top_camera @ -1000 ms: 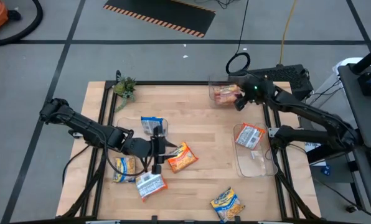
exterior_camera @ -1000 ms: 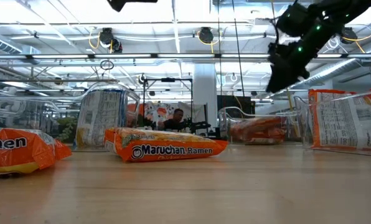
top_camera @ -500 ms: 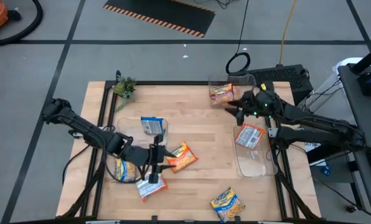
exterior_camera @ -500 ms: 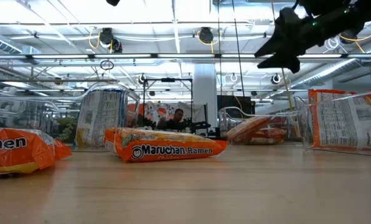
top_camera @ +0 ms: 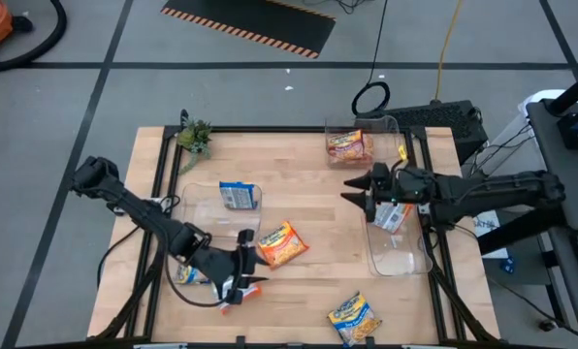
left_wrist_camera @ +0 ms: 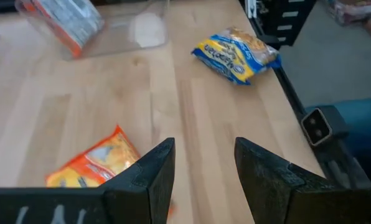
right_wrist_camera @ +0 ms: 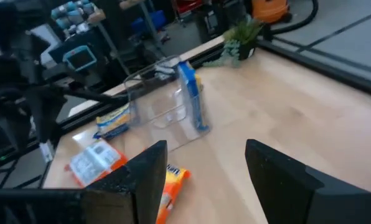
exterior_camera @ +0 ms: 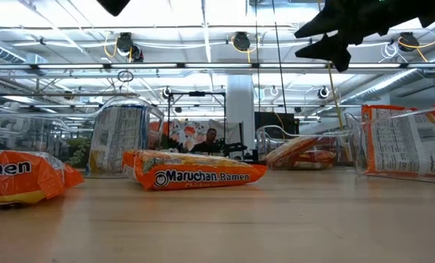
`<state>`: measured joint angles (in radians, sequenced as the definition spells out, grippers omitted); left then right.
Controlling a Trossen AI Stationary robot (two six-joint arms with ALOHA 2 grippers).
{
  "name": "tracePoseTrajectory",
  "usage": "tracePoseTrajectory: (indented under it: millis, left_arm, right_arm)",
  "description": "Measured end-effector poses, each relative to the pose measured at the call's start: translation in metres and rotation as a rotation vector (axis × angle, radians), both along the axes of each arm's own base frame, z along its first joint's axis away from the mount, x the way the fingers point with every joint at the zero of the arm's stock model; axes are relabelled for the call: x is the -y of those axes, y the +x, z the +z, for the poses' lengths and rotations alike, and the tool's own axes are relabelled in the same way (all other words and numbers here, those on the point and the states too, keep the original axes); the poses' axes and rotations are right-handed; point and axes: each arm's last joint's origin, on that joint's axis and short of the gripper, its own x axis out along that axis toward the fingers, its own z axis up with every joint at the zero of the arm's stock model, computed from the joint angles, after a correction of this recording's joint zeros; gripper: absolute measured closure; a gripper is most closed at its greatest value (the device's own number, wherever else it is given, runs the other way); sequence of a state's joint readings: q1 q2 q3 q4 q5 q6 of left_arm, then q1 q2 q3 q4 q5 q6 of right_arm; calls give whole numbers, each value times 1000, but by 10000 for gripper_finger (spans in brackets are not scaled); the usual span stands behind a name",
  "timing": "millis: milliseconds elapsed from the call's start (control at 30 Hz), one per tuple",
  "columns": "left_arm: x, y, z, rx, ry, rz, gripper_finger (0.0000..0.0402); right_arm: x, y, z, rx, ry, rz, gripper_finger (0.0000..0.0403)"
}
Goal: Sort Maruchan noodles
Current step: Put the bottom orange noodle pack into the bottom right transparent bin
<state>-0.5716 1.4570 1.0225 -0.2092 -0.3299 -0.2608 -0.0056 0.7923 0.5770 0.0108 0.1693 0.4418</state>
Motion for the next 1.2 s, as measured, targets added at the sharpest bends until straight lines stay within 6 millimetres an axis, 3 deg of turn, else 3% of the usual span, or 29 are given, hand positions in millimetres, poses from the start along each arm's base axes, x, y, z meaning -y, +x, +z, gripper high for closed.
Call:
tracePoseTrajectory:
  millis: [367, 733, 1200]
  left_arm:
    - [31, -17, -21, -107, -18, -9, 229]
    - [57, -21, -56, -216, -45, 31, 229]
    - [64, -27, -59, -205, -36, 61, 229]
  right_arm:
    - [-33, 27, -6, 79, -2, 32, 193]
    - [-44, 42, -18, 68, 49, 85, 193]
    - [-68, 42, -11, 168, 77, 177, 193]
